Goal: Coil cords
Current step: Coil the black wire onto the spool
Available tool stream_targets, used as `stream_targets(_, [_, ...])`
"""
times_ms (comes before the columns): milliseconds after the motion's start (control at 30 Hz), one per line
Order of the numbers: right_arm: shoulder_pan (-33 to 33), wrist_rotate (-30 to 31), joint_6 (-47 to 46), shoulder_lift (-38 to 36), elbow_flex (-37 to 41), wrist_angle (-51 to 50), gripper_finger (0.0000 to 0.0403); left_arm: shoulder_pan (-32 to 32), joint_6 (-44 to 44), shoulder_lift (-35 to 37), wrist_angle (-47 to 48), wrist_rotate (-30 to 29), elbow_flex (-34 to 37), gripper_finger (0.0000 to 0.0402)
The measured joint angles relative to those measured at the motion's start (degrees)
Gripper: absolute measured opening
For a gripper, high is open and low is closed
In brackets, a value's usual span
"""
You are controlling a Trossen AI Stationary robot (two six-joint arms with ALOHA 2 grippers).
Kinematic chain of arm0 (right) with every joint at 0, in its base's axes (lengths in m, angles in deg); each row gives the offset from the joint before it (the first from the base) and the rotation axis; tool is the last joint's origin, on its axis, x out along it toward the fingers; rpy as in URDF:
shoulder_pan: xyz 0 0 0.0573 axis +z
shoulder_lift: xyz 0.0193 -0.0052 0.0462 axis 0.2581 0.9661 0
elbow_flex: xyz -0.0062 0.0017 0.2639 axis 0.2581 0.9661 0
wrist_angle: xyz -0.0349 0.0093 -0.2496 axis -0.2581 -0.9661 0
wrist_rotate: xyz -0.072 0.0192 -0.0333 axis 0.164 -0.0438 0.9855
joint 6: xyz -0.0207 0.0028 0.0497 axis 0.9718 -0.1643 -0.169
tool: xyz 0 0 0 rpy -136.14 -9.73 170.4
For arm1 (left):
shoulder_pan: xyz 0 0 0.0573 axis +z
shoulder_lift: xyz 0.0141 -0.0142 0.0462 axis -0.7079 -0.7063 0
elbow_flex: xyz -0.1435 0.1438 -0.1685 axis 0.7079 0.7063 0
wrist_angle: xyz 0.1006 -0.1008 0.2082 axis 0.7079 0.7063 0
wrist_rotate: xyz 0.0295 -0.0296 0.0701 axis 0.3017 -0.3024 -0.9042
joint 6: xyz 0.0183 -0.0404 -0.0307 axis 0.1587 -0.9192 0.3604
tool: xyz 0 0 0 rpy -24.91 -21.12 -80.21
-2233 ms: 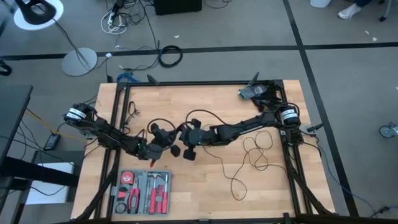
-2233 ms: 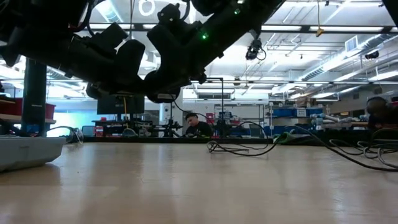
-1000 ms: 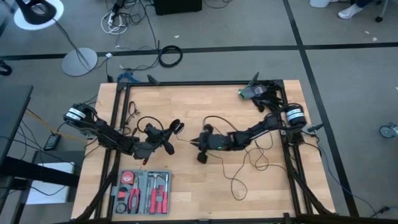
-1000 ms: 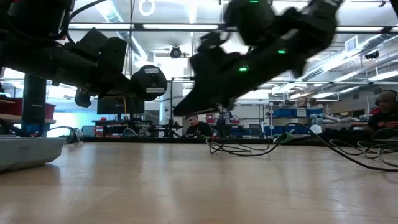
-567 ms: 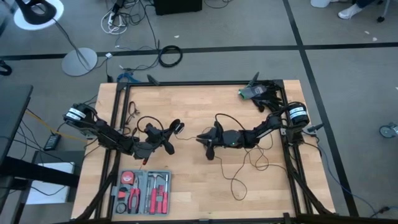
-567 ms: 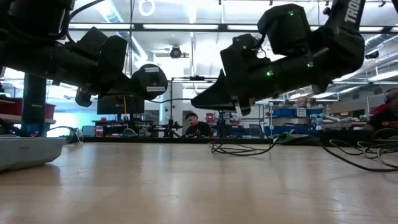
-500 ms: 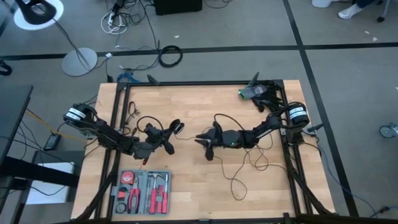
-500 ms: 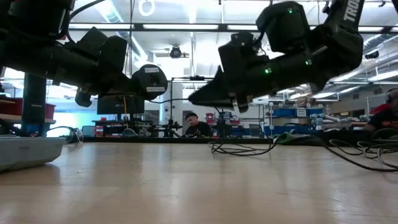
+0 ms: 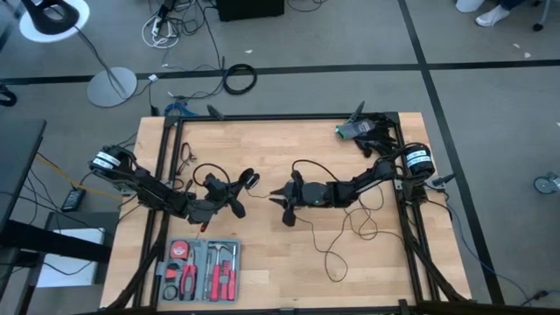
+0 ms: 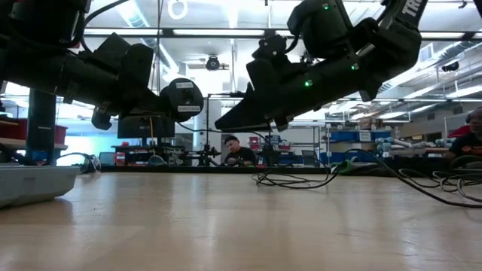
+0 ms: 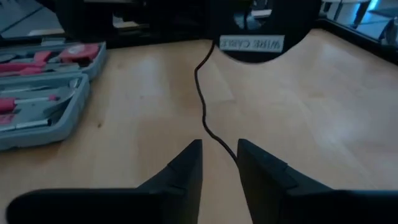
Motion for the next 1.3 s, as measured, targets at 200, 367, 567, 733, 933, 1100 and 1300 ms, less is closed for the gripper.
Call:
stream_targets(200, [-0.5, -1.1, 0.1, 0.0, -0.1, -1.4, 0.0029, 0.0, 0.0, 0.0, 0.0, 0.1, 0.0, 0.0])
stream_targets(367, [-0.7, -1.9, 0.3, 0.0, -0.1, -3.1, 0.0008, 0.0, 0.1, 0.0, 0.1, 0.2, 0.0, 0.0])
stream_targets(567, [-0.8, -1.6, 1.9, 0.0, -0.1, -3.1, 0.0008, 0.0, 0.1, 0.0, 0.1, 0.2, 0.0, 0.0])
stream_targets(733, [-0.8, -1.5, 4.6, -0.1, -0.1, -3.1, 0.0031, 0.0, 0.1, 0.0, 0.2, 0.2, 0.0, 0.0])
stream_targets(933, [-0.8, -1.5, 6.1, -0.2, -0.1, -4.8, 0.0046, 0.0, 0.1, 0.0, 0.2, 0.2, 0.0, 0.0])
stream_targets(1100, [-0.8, -1.5, 6.1, -0.2, -0.1, -4.7, 0.0047, 0.0, 0.1, 0.0, 0.2, 0.2, 0.0, 0.0])
stream_targets(1300, [-0.8, -1.5, 9.0, -0.2, -0.1, -5.1, 0.0051, 0.0, 0.1, 0.0, 0.2, 0.2, 0.0, 0.0])
